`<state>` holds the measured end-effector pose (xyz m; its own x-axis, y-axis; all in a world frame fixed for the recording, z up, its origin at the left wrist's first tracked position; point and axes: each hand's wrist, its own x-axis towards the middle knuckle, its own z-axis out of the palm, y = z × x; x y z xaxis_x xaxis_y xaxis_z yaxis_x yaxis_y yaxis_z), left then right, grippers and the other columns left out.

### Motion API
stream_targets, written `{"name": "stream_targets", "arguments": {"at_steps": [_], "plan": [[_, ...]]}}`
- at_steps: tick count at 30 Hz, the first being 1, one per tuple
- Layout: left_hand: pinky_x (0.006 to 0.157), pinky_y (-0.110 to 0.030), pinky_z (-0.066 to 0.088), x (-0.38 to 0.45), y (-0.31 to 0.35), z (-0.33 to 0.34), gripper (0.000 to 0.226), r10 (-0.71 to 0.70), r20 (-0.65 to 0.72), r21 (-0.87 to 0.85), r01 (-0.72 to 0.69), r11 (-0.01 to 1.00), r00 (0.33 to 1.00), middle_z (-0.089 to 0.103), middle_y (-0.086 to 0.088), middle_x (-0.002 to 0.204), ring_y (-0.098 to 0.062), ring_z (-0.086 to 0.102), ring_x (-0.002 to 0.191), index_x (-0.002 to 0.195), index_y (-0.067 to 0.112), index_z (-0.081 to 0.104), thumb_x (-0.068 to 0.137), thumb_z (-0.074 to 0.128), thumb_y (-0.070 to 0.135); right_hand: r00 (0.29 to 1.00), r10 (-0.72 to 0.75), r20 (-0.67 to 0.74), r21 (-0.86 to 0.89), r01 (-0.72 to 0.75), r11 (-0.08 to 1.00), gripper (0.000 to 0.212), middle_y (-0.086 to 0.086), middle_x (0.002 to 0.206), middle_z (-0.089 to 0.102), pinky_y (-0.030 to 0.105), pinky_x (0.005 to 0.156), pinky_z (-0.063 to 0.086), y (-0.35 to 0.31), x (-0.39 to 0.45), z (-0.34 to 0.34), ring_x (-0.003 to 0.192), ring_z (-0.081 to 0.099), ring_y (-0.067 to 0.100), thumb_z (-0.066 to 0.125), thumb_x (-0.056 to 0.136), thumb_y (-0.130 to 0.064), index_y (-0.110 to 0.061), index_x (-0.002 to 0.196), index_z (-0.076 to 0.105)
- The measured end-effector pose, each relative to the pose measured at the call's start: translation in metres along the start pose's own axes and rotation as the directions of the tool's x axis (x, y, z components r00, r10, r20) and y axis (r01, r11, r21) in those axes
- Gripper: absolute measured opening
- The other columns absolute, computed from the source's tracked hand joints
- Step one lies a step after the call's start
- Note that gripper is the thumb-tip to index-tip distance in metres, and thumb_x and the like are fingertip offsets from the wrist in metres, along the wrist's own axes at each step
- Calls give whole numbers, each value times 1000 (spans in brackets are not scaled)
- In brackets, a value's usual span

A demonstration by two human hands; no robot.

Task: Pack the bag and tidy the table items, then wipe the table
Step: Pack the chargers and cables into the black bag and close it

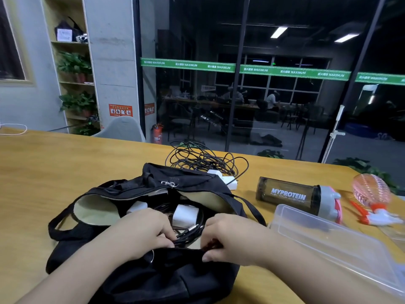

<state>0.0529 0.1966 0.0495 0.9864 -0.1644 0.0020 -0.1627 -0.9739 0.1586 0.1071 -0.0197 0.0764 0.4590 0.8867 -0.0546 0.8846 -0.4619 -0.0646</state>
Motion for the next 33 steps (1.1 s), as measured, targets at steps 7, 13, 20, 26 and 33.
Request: {"name": "stream_targets", "arguments": {"at_steps": [7,13,20,26,33], "plan": [[92,-31,45,0,9,-1,21,-75,14,105,74,992,997,55,18,100,-3,55,92,105,37,68,87,58,39,999,-25,-35,-251,16,968,25,3,106,61,41,86,44,14,-6,7,100,55,27,46,91,-16,-16,109,63],[83,-31,44,-13,16,-9,48,-50,-166,107,68,992,985,44,14,92,-5,50,88,94,31,56,85,25,67,987,-31,-156,-191,1,982,27,0,103,65,36,88,41,21,-13,0,97,54,25,42,95,-15,-22,114,59],[65,-26,39,-27,36,-33,82,39,-245,197,11,980,969,50,9,67,-3,44,65,67,23,45,55,-4,87,941,24,-336,-179,-89,980,52,0,129,54,37,86,45,18,-18,-18,103,58,31,58,82,-10,-23,132,51],[56,-21,34,-31,37,-44,77,96,-441,199,-8,980,892,45,9,58,-5,42,60,59,24,36,62,-12,85,766,-21,-643,-158,-106,982,26,3,76,64,32,61,48,9,-11,-28,67,61,28,56,68,-2,-15,89,65],[48,-21,26,-27,45,-43,50,153,-572,194,-48,980,806,33,10,53,-9,37,57,57,27,22,78,5,68,675,96,-731,64,-72,995,22,5,102,62,26,88,38,4,-7,-29,98,56,26,47,85,-9,-9,101,62]]}}
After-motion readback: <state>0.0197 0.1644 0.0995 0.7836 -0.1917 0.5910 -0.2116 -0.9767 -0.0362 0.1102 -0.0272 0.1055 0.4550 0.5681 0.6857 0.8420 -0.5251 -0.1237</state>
